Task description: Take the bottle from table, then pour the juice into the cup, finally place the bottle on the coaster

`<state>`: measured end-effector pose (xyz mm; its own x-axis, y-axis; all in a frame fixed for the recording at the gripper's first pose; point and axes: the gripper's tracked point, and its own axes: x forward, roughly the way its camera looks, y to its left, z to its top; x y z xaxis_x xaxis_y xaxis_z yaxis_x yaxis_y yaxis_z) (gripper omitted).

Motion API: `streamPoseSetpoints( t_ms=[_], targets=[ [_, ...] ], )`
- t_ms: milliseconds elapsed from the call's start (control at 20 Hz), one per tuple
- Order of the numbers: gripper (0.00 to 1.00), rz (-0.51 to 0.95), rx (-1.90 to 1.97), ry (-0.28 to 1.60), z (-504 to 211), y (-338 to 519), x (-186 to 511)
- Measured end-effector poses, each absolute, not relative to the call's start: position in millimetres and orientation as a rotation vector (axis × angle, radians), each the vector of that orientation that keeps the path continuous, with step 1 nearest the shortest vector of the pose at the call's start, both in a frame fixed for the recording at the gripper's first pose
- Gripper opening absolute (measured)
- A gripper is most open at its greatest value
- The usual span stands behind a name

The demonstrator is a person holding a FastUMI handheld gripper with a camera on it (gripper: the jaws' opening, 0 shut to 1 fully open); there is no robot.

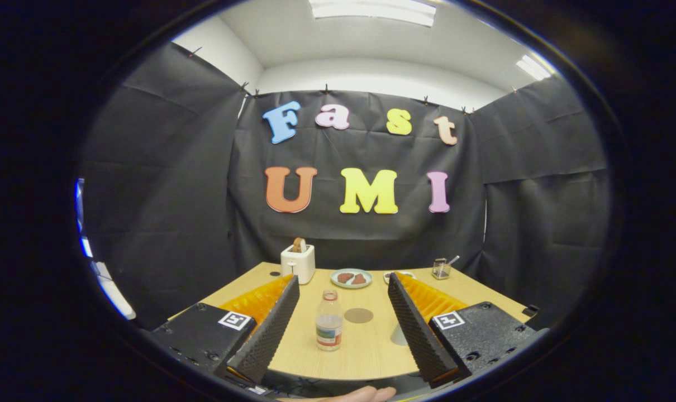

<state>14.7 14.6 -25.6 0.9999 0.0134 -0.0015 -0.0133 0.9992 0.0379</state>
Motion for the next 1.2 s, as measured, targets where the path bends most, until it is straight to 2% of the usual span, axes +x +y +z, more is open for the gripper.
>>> streamPoseSetpoints(
  t_ms=[750,1000,1200],
  targets=[
    [1.00,0.065,0.094,0.050,-124.8,61.7,68.0],
    [1.00,-0.011,0.048,0.057,-162.1,61.3,97.7],
    [1.00,0.002,0.042,0.078,-189.6,73.3,125.5]
  ],
)
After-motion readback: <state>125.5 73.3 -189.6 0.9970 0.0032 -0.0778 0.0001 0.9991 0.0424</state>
